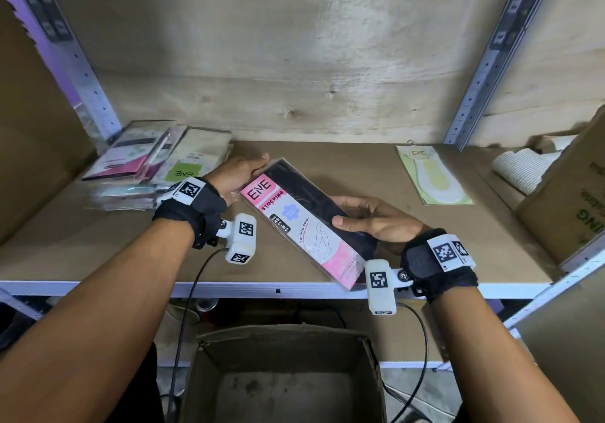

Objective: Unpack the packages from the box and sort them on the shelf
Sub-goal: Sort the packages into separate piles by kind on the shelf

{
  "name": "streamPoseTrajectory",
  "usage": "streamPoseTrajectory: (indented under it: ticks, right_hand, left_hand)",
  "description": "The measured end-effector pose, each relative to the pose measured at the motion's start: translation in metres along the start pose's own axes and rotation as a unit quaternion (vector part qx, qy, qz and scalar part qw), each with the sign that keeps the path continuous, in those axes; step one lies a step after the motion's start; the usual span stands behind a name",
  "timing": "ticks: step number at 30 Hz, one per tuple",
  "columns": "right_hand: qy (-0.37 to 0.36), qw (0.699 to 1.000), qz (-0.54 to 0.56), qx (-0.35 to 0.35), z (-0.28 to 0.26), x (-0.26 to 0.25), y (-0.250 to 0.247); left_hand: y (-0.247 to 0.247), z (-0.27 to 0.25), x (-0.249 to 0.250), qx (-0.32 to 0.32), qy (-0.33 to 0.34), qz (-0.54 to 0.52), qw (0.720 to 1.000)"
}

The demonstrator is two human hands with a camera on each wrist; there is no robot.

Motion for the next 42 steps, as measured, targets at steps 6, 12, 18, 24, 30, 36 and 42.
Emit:
streamPoseTrajectory:
  ticks: [6, 12, 18, 24, 30, 36, 42]
  right_hand:
    - [0.006, 1.000, 0.007, 0.022, 0.000, 0.002, -0.005]
    - [-0.004, 0.978, 0.089, 0.190, 0.001, 0.002, -0.037]
    - [-0.021, 0.939, 0.178, 0.294, 0.008, 0.006, -0.046]
    - [0.006, 0.940, 0.155, 0.304, 0.019, 0.014, -0.048]
    - [0.086, 0.980, -0.005, 0.182, 0.015, 0.010, -0.047]
    - [0.099, 0.983, -0.052, 0.148, 0.010, 0.005, -0.042]
    - [0.110, 0.967, -0.094, 0.209, 0.008, 0.008, -0.056]
  left_hand:
    - [-0.015, 0.000, 0.000, 0.056, 0.018, 0.008, 0.998]
    - [-0.006, -0.016, 0.001, 0.048, -0.034, -0.054, 0.997]
    - [0.080, -0.055, -0.017, -0.198, -0.113, -0.031, 0.973]
    - [0.088, -0.055, -0.021, -0.195, -0.089, -0.084, 0.973]
    - [0.078, -0.049, -0.022, -0.167, -0.071, -0.045, 0.982]
    - [0.077, -0.046, -0.019, -0.140, -0.064, -0.001, 0.988]
    - [0.082, -0.048, -0.012, -0.101, -0.046, -0.006, 0.994]
Point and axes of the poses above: each hand's wrist, its own z-axis towards the middle knuckle, its own y-axis out of the palm, x = y × z, the point moved 8 cm from there along z, towards the middle knuckle, and after that the axes turned 2 degrees about z, right-handed, at the moved point
